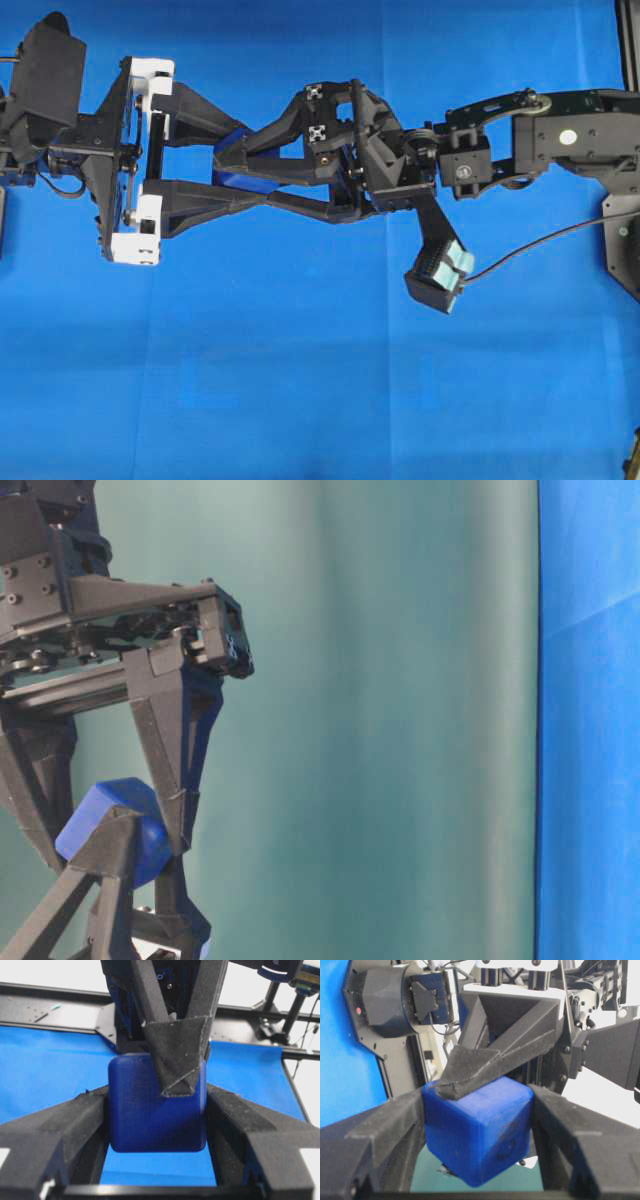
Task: Handover the blue block to the right arm after grasping it with the left arm, then place it in the designated position.
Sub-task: 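Close the right gripper on the cube and open the left gripper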
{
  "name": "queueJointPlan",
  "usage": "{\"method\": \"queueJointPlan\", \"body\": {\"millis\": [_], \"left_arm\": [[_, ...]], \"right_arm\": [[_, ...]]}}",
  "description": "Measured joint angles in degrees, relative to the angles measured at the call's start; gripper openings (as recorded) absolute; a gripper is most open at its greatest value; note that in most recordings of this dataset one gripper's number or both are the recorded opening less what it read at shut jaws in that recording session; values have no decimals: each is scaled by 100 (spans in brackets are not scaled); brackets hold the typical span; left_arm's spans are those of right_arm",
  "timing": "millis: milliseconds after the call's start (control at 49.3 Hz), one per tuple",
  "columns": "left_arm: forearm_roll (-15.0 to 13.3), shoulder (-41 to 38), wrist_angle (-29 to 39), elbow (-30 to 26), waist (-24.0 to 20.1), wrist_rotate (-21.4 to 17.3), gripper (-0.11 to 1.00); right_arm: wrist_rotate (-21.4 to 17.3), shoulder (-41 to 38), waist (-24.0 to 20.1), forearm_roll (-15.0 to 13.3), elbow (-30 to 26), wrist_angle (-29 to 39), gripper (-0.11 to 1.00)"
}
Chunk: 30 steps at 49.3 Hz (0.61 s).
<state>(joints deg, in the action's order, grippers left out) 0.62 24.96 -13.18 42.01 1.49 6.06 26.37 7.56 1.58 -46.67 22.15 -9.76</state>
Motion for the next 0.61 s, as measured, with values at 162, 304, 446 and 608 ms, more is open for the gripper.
{"method": "queueJointPlan", "body": {"millis": [162, 304, 446, 608], "left_arm": [[0, 0, 9, 0, 70, -26, 92], [0, 0, 9, 0, 70, 9, 93], [0, 0, 9, 9, 79, 9, 93], [0, 141, 18, 132, 79, -9, 93]], "right_arm": [[-26, 0, 18, 0, -9, 9, 55], [-35, 9, 18, 0, -9, 9, 55], [-35, 9, 9, 0, -9, 9, 55], [-26, 70, 0, 9, 35, 35, 55]]}}
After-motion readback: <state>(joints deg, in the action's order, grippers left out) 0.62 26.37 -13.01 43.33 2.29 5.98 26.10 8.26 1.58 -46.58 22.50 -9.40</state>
